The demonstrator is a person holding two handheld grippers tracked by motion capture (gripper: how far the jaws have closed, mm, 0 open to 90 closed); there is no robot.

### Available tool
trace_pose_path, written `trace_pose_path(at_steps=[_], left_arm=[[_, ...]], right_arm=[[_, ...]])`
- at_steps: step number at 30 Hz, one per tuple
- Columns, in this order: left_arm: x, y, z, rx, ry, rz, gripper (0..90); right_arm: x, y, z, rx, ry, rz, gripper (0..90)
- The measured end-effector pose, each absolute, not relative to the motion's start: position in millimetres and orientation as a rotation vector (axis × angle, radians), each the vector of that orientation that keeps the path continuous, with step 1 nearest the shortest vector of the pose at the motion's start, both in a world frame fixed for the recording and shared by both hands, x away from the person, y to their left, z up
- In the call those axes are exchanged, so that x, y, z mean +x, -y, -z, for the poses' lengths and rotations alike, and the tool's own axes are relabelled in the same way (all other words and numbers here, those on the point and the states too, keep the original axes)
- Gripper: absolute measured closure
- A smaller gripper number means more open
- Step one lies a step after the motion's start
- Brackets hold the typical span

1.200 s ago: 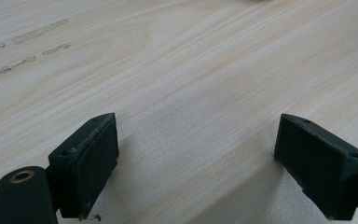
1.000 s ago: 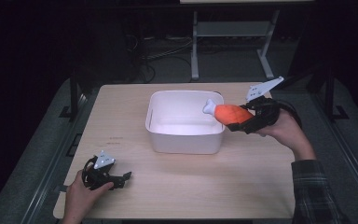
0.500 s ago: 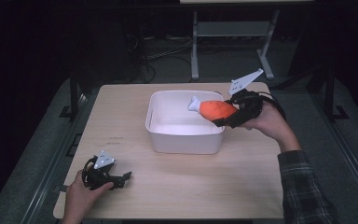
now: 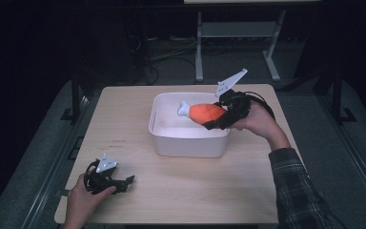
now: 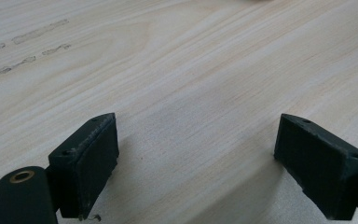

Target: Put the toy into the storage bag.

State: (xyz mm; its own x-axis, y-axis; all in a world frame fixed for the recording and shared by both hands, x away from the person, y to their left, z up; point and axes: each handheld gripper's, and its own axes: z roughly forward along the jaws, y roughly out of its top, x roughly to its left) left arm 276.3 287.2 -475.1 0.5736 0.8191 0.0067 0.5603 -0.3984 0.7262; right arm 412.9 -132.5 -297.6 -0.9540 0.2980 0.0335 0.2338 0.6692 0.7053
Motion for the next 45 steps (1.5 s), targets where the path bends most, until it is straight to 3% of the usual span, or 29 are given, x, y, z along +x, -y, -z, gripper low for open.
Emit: trace_pose_path(at_steps=[22, 45], left_arm=[[276, -287, 475, 2.114, -1.096, -0.481, 12.8], [276, -287, 475, 2.119, -1.094, -0.481, 12.8]], right_arm=[[426, 83, 311, 0.329, -2.892, -1.111, 25.0], [430, 67, 323, 0.305, -2.978, -1.071, 18.8]])
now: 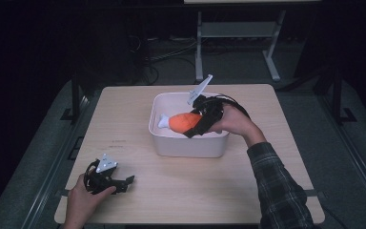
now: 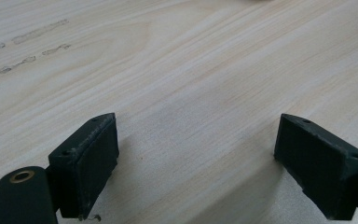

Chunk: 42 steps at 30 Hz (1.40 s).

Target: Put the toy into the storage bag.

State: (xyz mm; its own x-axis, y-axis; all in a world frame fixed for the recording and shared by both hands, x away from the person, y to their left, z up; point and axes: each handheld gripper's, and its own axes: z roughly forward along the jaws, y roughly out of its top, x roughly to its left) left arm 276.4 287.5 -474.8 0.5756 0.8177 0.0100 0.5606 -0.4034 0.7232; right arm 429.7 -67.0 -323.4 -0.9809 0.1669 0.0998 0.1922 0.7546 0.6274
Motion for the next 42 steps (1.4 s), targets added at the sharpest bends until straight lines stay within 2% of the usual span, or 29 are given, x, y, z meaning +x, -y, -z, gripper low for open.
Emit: trace_pose_path(at_steps=[7, 19, 36, 42], left_arm=[[276, -287, 475, 2.113, -1.096, -0.48, 12.8], [276, -287, 475, 2.113, -1.096, -0.48, 12.8], [276, -287, 475, 2.115, -1.095, -0.479, 12.8], [276, -287, 475, 2.116, -1.095, -0.479, 12.8]], right_arm=[[429, 65, 324, -0.309, 2.909, 1.026, 13.8], [427, 72, 317, -0.334, 2.916, 1.073, 13.8], [417, 126, 310, -0.555, 2.91, 1.225, 12.9], [410, 146, 311, -0.667, 2.907, 1.291, 10.1]])
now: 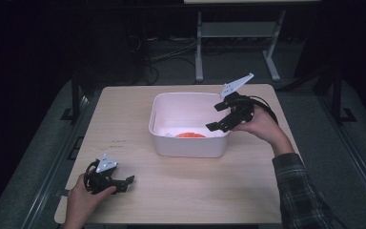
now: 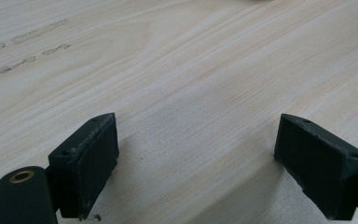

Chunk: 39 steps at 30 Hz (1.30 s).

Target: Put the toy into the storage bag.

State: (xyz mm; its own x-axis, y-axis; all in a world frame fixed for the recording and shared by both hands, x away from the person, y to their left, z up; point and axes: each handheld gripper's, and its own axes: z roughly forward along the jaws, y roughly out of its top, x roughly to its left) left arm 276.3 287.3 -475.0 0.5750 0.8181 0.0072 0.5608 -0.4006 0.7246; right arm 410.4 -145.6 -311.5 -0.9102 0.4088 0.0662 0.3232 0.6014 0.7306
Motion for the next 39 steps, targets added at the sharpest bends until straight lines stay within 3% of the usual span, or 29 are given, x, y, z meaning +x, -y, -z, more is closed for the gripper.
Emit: trace_pose_path(at_steps=[25, 39], left_arm=[[276, -287, 475, 2.113, -1.096, -0.479, 12.8], [276, -287, 475, 2.112, -1.096, -0.479, 12.8]], right_arm=[[362, 219, 341, 0.843, -2.486, -1.3, 2.8], [330, 244, 388, 1.003, -2.37, -1.275, 2.8]])
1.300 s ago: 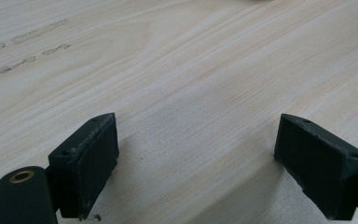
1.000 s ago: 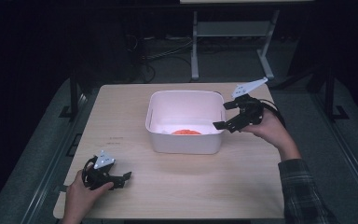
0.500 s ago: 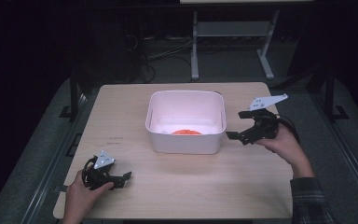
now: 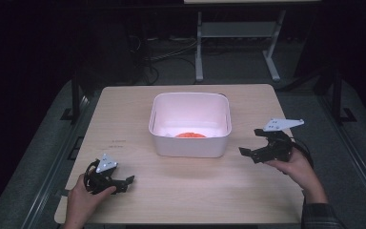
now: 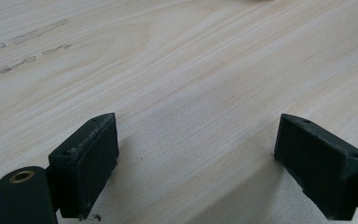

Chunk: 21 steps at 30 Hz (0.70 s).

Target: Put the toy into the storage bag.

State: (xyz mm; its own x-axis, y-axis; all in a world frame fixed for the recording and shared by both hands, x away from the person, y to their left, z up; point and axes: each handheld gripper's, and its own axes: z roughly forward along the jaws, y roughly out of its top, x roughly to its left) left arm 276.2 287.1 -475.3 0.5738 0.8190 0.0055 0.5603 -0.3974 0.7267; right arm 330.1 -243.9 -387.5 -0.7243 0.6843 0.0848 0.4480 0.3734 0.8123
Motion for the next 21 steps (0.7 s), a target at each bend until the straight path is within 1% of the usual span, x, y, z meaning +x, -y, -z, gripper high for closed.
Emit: trace_pose_path(at_steps=[7, 21], left_arm=[[276, -287, 475, 2.112, -1.097, -0.479, 12.8], [276, -287, 475, 2.115, -1.095, -0.479, 12.8]], right_arm=[[317, 250, 408, 1.055, -2.336, -1.266, 2.9], [294, 260, 438, 1.117, -2.321, -1.202, 3.0]])
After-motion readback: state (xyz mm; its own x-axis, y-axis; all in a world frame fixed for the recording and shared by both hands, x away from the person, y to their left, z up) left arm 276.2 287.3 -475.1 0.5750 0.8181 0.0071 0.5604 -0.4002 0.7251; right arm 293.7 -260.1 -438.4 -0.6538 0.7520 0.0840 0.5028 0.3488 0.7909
